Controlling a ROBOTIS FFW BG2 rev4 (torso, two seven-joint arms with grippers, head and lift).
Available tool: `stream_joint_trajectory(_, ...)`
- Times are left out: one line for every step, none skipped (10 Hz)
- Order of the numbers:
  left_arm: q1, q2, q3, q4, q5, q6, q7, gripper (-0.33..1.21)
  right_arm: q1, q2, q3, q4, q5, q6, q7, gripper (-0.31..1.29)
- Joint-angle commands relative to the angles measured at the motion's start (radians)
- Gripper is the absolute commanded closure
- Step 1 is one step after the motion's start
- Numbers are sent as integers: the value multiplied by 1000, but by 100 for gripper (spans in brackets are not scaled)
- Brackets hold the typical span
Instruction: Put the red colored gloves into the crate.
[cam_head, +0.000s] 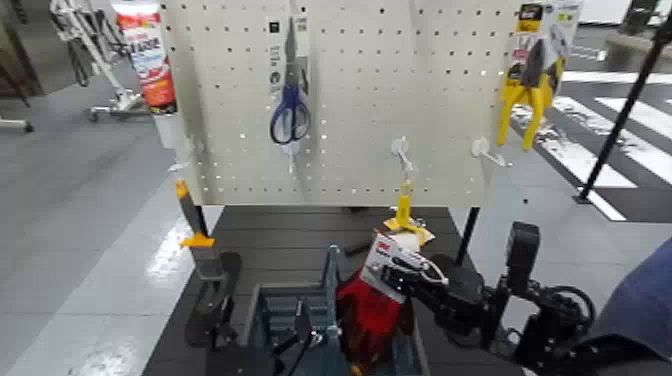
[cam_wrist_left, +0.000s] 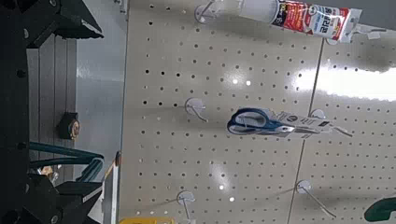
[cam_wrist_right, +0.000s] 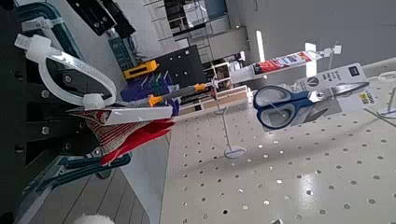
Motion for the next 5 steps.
stream_joint_trajectory(-2, -34, 0, 0, 0, -1, 0, 15, -19, -1, 20, 45, 53, -30, 12, 107)
stream_joint_trajectory(0, -34, 0, 0, 0, -3, 0, 15, -23, -4, 25, 58, 69, -30, 17, 107)
stream_joint_trajectory(-2, -34, 0, 0, 0, -3, 0, 15, -28, -6, 32, 73, 73, -34, 22, 107)
stream_joint_trajectory(-2, -34, 0, 0, 0, -4, 0, 15, -30, -7, 39, 90, 79, -46, 25, 107)
stream_joint_trajectory(-2, -34, 0, 0, 0, -4, 0, 15, -33, -9, 46, 111, 84, -56, 23, 107)
